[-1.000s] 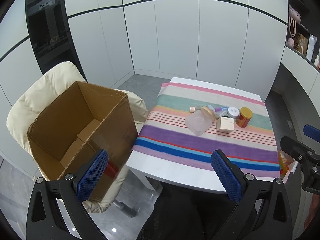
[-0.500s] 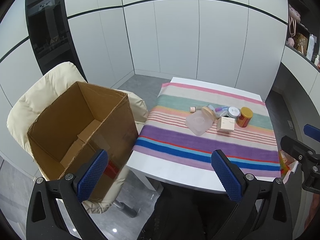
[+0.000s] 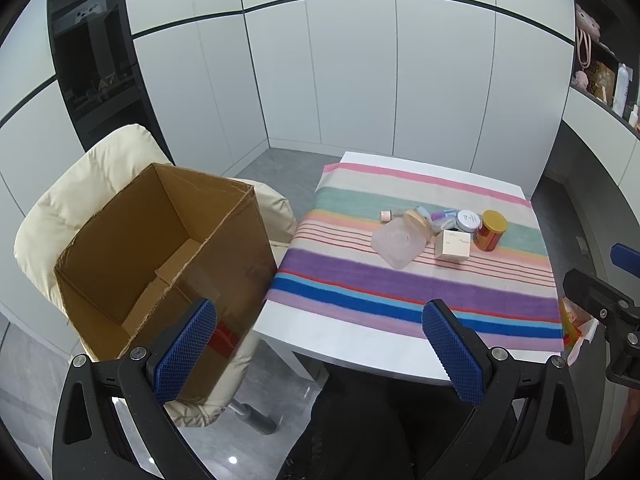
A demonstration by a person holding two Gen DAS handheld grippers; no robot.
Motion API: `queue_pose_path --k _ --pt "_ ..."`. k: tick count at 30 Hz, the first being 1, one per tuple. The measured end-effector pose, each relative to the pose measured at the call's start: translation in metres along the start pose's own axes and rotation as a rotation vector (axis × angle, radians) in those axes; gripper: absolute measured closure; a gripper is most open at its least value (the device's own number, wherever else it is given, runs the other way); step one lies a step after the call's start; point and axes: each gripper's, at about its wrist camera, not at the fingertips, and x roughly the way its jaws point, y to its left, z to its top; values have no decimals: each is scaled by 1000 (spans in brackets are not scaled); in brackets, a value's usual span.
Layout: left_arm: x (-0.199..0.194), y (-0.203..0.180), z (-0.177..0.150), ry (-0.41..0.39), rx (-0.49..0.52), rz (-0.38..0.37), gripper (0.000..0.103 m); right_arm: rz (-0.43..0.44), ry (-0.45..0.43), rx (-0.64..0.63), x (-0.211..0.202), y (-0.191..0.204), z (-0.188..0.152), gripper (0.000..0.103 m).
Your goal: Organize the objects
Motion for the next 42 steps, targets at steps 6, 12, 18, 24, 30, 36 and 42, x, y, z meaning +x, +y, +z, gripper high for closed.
queue_pose_path --k 6,12,18,24,30,36,42 --pt "0 -1 0 3 1 -11 0 -5 -2 -2 -1 -1 1 0" --pt "4 -2 1 18 -20 -25 0 -16 -4 -2 -5 -7 4 0" --pt "-1 -7 2 -39 -50 -36 0 -28 -3 13 -9 -16 2 0" --pt "-7 -24 4 -76 26 -78 0 -51 -5 26 -13 -27 -1 0" --pt "-1 -42 8 -46 67 -110 0 -71 -7 57 -14 -42 -2 0" --pt "18 -67 19 -6 73 -171 0 -127 0 104 -10 -67 -1 0" --pt "53 -99 27 70 103 -207 0 -202 -1 66 -1 -92 1 0"
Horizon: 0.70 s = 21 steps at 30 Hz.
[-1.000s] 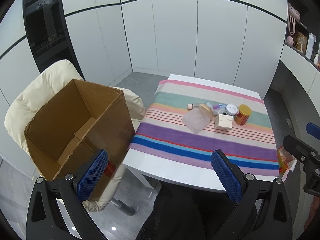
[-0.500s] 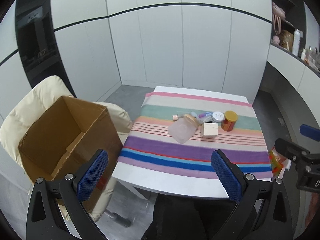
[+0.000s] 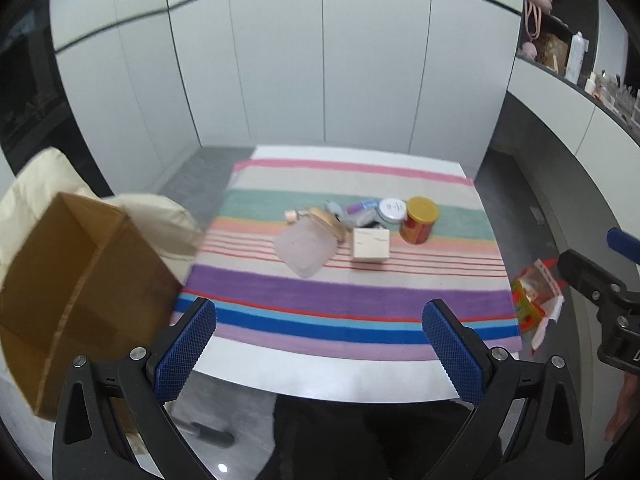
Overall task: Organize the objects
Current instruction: 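Grasp the white primer box with the left tool while the right tool grasps the gold-lidded jar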
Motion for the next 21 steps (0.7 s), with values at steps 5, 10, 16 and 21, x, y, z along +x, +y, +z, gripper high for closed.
queue_pose_path --k 5,10,16,21 --pt "32 -10 10 68 -31 -38 0 0 70 46 40 -20 4 0" --pt "67 -22 21 95 -3 -30 0 -13 128 66 87 -33 6 0" --pt "123 -31 35 131 -7 -23 0 -8 195 101 147 -45 5 0" --pt "177 -44 41 178 17 -3 2 -5 227 73 196 -41 8 0"
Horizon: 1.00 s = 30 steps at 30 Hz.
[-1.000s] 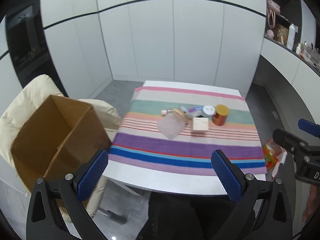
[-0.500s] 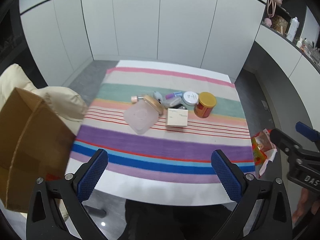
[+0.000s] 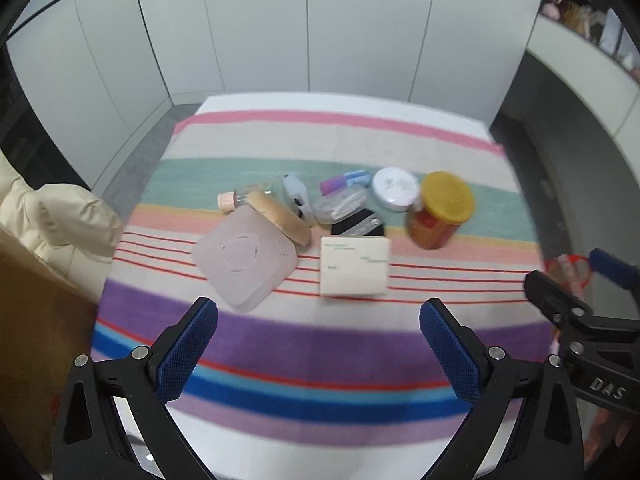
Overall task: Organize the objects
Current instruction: 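Grasp the white primer box with the left tool while the right tool grasps the gold-lidded jar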
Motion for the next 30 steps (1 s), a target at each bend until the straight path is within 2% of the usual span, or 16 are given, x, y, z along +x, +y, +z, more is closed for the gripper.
queue_pose_path --k 2,5,8,10,12,14,17,21,23,24,25,26,30 --pt "23 -1 3 24 -7 -8 2 -9 11 -17 18 2 5 0" --pt "49 -6 6 46 -5 -28 9 13 26 -30 42 3 9 0" --pt "66 -8 10 53 -8 -32 10 8 45 -33 63 2 12 0" --pt "74 -7 12 56 -19 -38 14 30 60 -15 74 -1 14 0" --pt "75 -11 15 20 8 -20 35 51 65 -6 85 0 17 0" --pt "78 -11 17 31 15 -43 50 50 59 -12 93 4 20 0" --pt "81 -3 19 30 -9 -48 50 46 65 -22 110 12 27 1" --pt "80 0 20 38 10 -68 51 112 67 26 130 17 40 2" --pt "78 1 20 42 8 -76 51 133 58 15 135 23 46 7" --pt "78 2 20 46 5 -79 51 136 52 -3 136 27 48 16" --pt "77 3 20 48 3 -80 51 133 53 -18 138 30 50 32" --pt "75 4 20 49 1 -79 51 137 59 -28 139 33 52 43" --pt "64 7 18 47 -8 -77 51 135 58 -34 130 36 52 46"
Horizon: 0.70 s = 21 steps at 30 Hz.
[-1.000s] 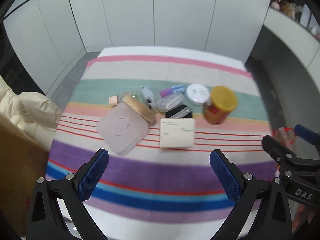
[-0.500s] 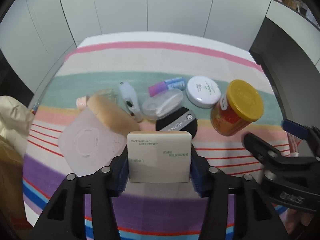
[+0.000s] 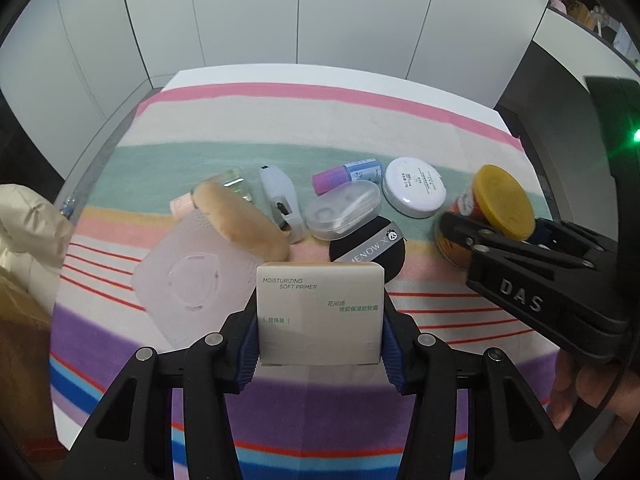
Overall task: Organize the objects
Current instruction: 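Carry the primer box with the left tool into the cardboard box and release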
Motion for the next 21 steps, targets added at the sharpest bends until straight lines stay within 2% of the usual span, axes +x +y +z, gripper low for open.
queue_pose_path --k 8,13,16,21 --pt "-49 4 -12 -17 -2 -12 52 -21 9 31 -50 -1 -27 46" --pt "-86 10 -23 -52 -11 -19 52 65 28 114 -89 -5 -47 46" --pt "-111 17 -29 -65 -36 -24 52 36 16 66 -116 5 -54 46" --pt "-162 32 -43 -157 -51 -13 52 -2 -8 0 -161 23 -58 46"
